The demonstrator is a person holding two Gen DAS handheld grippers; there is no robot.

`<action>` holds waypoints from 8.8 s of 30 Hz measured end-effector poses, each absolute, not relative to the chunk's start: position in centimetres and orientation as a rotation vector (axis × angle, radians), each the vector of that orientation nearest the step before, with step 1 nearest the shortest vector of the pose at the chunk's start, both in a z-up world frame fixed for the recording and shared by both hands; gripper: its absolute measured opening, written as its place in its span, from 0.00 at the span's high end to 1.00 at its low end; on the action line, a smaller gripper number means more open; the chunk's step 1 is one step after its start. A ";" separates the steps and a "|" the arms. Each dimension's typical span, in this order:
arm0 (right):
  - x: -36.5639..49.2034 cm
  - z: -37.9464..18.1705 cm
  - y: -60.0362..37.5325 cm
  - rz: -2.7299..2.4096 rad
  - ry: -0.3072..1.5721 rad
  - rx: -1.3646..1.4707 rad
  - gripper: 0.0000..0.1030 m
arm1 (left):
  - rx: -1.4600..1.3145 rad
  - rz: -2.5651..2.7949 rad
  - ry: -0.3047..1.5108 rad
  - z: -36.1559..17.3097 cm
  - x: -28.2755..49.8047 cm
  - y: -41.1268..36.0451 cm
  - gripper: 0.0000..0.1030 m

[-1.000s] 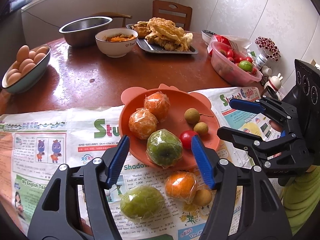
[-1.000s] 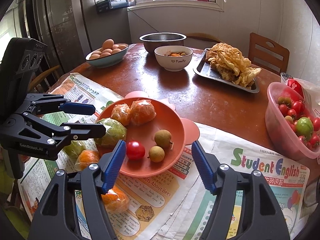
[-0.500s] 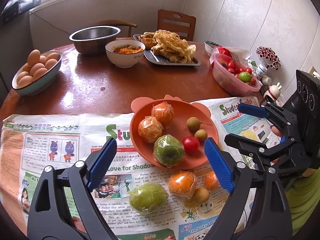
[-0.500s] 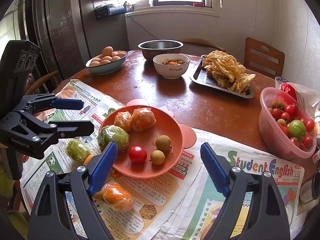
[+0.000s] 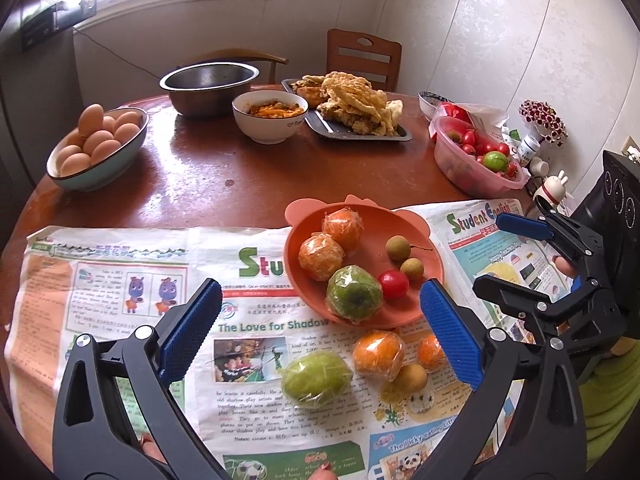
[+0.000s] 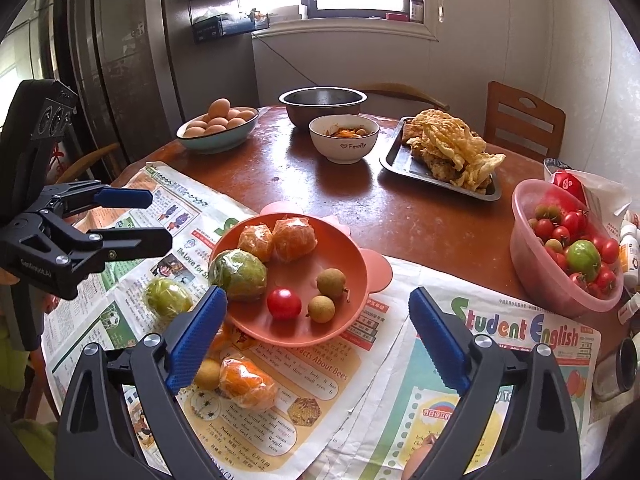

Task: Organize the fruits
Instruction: 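Withdraw both open tools back over the remaining fruit, then grasp a kiwi with the left tool while the right tool grasps a wrapped orange, then lower the kiwi and wrapped orange into the orange plate and open both tools, then withdraw both open tools from the plate over the newspaper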

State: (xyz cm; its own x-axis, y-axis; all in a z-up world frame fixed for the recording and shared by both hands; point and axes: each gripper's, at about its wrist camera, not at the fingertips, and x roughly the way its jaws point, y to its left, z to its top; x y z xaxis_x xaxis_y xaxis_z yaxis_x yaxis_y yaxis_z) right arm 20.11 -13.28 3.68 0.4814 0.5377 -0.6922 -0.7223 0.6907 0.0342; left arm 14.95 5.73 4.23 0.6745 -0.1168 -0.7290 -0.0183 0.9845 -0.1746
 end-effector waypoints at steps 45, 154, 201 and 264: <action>15.2 -0.3 -14.3 0.779 0.813 -0.301 0.09 | -0.130 -0.123 0.926 0.0 8.7 2.4 0.09; 24.0 3.4 -13.7 0.912 0.777 -0.182 0.70 | -0.059 -0.218 0.920 2.0 17.2 -2.0 0.81; 30.0 -1.1 -7.8 0.986 0.919 -0.240 0.70 | -0.096 -0.247 0.972 -1.6 19.6 -2.1 0.81; 27.0 4.6 -14.0 0.830 0.785 -0.161 0.20 | -0.139 -0.147 0.870 2.4 16.4 0.3 0.29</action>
State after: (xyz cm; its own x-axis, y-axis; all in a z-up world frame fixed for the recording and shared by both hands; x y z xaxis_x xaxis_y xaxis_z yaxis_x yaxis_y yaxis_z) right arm 26.96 -14.00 4.63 0.4169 0.6013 -0.6817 -0.7145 0.6804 0.1631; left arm 16.40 0.27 2.42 0.6359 -0.1844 -0.7494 0.0714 0.9809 -0.1808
